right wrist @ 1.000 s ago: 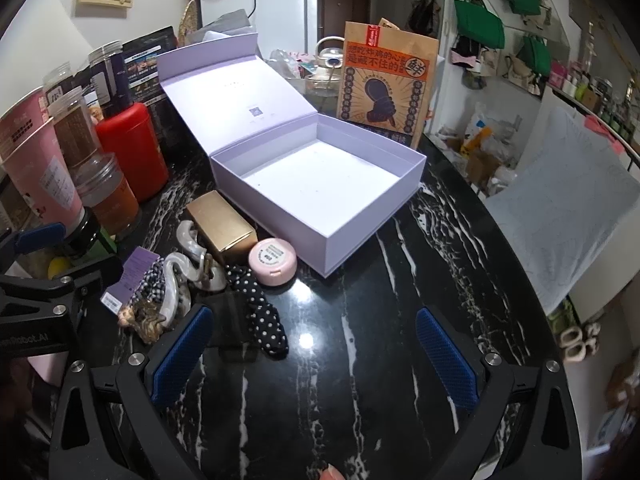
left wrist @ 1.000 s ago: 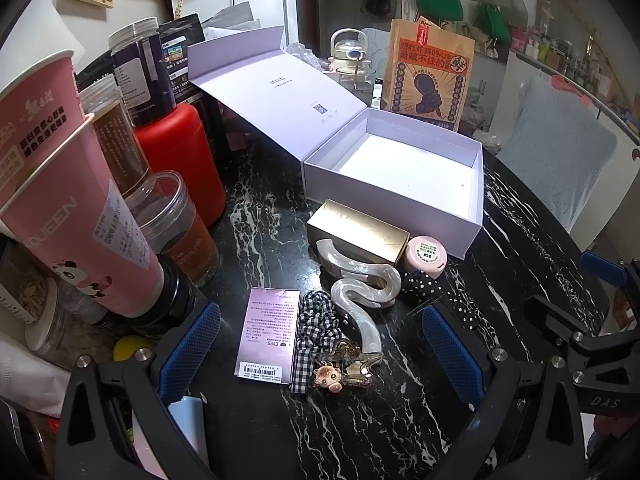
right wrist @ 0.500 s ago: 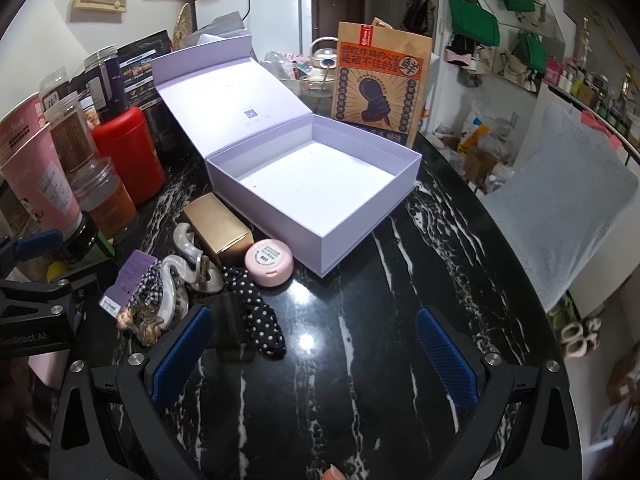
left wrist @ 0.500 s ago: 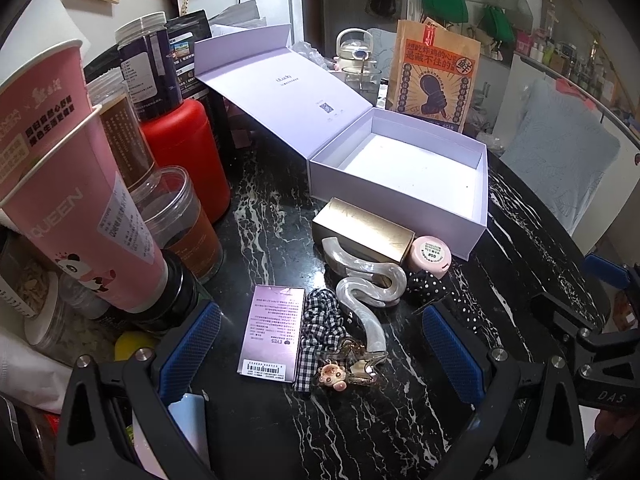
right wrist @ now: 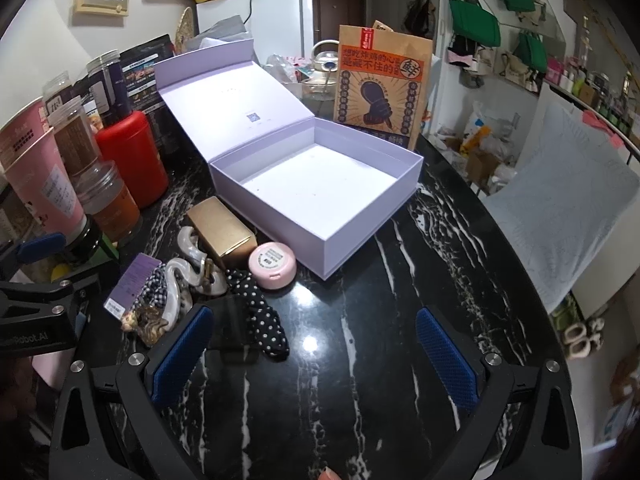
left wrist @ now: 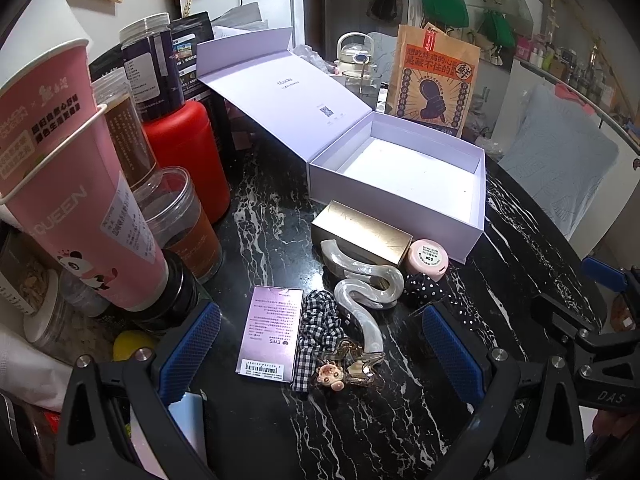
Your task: Organize rigid objects
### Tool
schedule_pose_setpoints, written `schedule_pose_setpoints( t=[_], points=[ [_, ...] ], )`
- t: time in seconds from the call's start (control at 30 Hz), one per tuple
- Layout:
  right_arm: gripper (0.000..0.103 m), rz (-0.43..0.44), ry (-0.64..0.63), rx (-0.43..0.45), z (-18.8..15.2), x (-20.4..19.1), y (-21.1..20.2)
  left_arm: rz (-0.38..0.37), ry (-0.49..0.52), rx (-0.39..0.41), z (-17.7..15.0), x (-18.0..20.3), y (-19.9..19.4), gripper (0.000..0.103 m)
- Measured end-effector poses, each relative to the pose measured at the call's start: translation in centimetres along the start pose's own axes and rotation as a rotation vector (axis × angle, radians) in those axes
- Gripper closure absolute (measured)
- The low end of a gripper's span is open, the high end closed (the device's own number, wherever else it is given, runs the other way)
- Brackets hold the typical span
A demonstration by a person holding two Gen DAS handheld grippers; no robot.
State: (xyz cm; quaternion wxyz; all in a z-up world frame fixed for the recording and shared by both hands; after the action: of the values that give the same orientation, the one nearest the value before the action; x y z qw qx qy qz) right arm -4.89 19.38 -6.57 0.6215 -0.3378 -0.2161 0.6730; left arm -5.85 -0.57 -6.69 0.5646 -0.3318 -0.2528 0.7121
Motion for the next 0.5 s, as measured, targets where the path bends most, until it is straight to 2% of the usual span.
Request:
schedule_pose_setpoints(
  t=[0.27, 0.4, 0.5],
  points=[
    [0.000, 0.018, -0.011, 0.009, -0.1, -0.1, -0.5, -0.007, -0.007, 0.009, -0.2, 0.3, -0.6, 0.000],
    [0.000, 0.031, -0.008, 0.022, -0.2, 0.3, -0.7, -0.025, -0.045, 0.010, -0.6, 0.2, -0.7, 0.000],
    [0.000, 0.044, -0.019, 0.026, -0.5, 0.4, -0.7, -0.040, -0.059, -0.016, -1.5, 0.3, -0.3, 0.000]
  ],
)
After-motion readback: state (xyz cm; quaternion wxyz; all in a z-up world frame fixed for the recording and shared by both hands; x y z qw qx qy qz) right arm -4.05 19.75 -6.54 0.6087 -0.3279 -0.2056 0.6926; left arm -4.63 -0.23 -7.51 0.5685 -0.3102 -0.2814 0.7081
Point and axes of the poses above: each gripper's, at about its wrist camera, not at the fingertips, and y roughly the way its jaws point, x to its right, z to its top, the point moved 10 cm from there along y, roughly the way its jaws point, and after that the axes turned 14 degrees about z, right-handed, at the moved point
